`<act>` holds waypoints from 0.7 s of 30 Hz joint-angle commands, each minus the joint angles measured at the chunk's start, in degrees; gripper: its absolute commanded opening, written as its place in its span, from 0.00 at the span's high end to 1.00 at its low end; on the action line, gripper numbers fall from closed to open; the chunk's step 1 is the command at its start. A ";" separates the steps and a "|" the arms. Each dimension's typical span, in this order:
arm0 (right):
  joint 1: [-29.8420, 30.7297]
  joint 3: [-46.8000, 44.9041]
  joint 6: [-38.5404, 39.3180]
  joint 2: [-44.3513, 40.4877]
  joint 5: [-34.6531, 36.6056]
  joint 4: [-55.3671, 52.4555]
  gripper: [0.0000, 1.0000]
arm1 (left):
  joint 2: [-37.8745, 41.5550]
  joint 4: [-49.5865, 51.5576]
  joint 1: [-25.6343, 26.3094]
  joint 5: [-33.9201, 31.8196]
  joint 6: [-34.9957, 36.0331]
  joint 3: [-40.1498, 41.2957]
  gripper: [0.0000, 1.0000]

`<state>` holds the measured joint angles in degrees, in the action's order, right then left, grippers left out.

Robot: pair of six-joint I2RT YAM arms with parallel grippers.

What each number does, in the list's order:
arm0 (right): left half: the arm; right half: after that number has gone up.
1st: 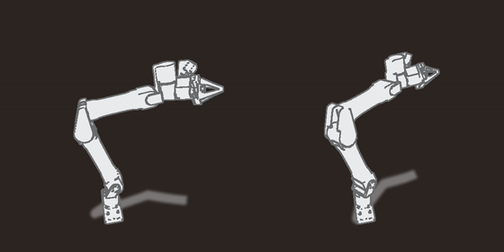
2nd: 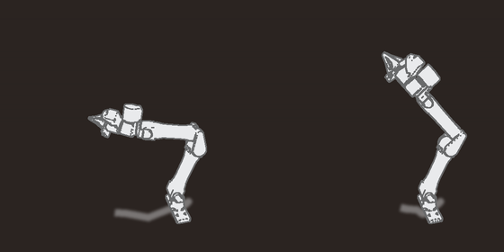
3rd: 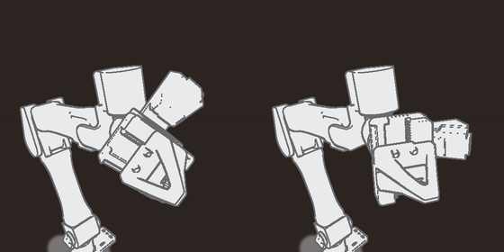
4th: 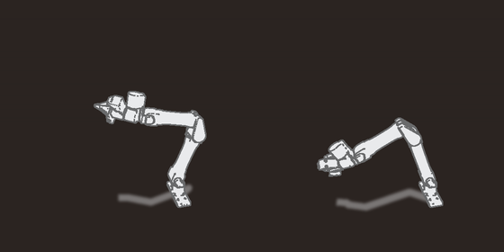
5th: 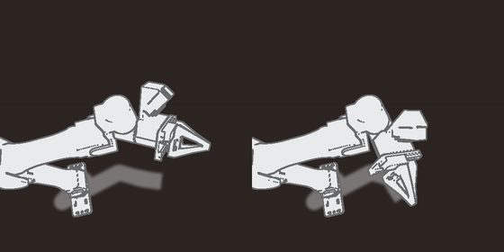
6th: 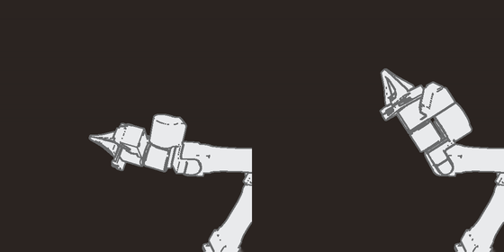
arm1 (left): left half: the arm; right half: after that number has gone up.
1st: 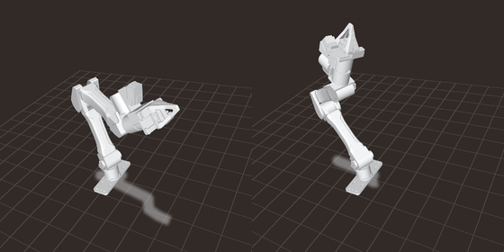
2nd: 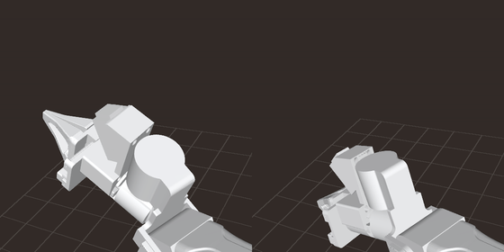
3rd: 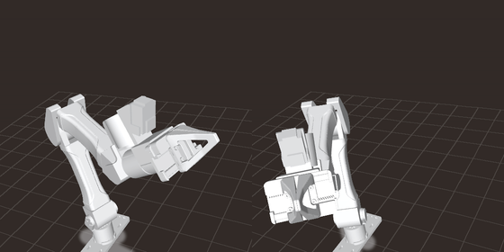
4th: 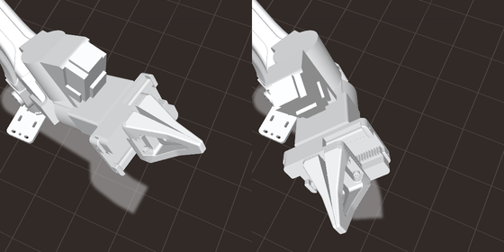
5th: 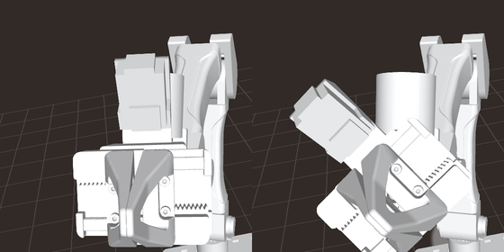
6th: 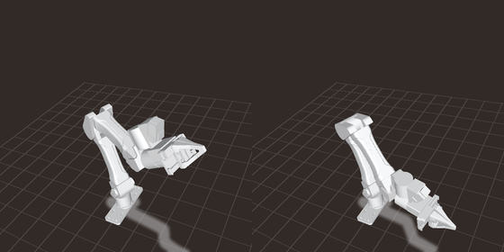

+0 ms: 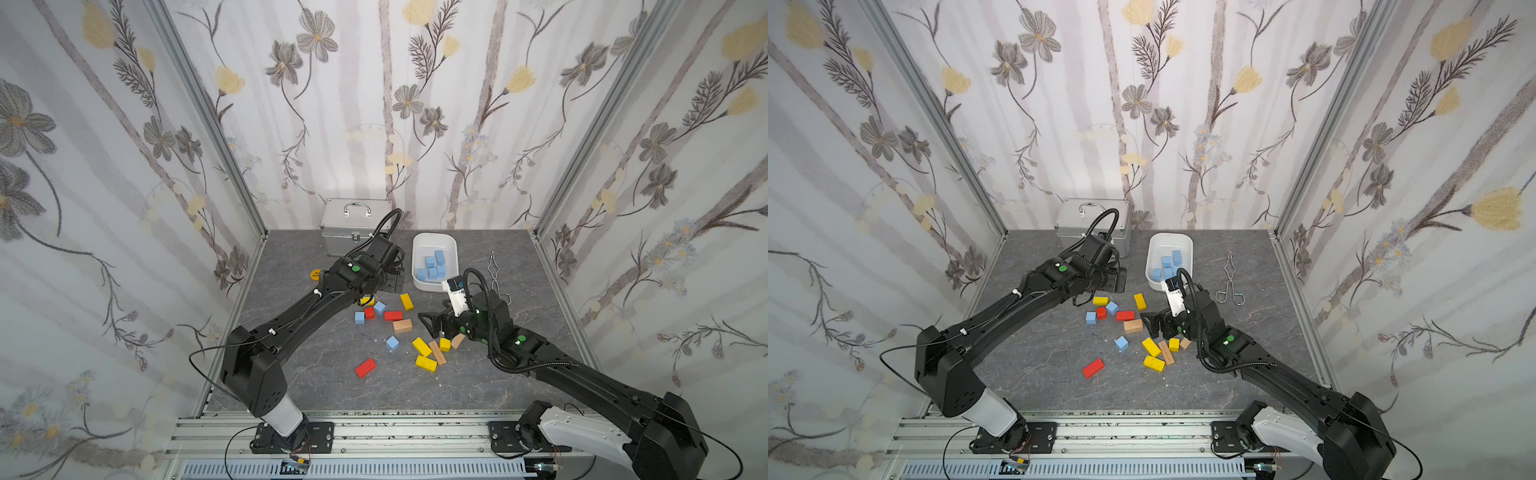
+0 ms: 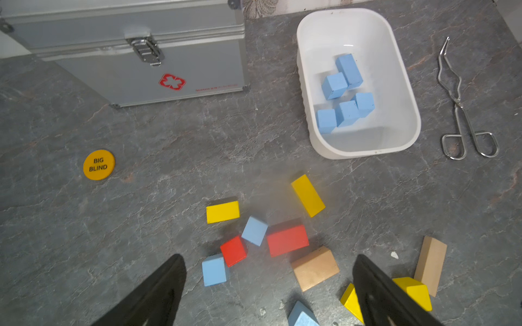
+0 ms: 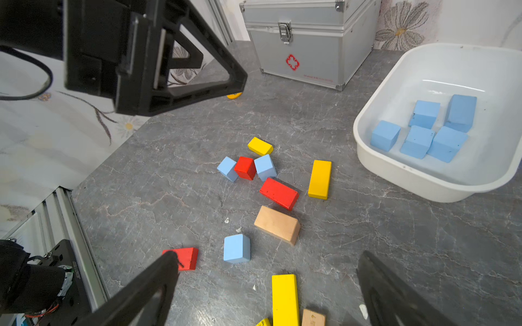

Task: Pick out the blue building blocks
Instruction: Pick up the building block from the center of the board.

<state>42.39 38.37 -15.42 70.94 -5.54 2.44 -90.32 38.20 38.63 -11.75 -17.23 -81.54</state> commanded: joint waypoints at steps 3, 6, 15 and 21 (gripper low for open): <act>1.59 0.61 -1.40 0.71 3.19 -2.30 0.00 | 4.25 -0.16 -1.14 1.01 -2.53 7.76 0.07; 4.84 0.73 -1.84 1.29 3.52 -3.05 0.00 | 5.81 0.64 -2.19 1.52 -2.96 11.40 0.08; 10.04 0.21 -3.10 5.23 3.96 -2.44 0.00 | 7.12 0.34 -6.23 4.81 -3.20 19.31 0.12; 11.77 1.01 -3.83 8.10 3.96 -0.91 0.00 | 5.34 -2.26 -8.97 7.34 -3.13 22.79 0.16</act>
<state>53.69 38.68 -18.39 78.06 -2.68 -1.26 -84.18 37.80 30.59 -6.17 -19.94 -59.64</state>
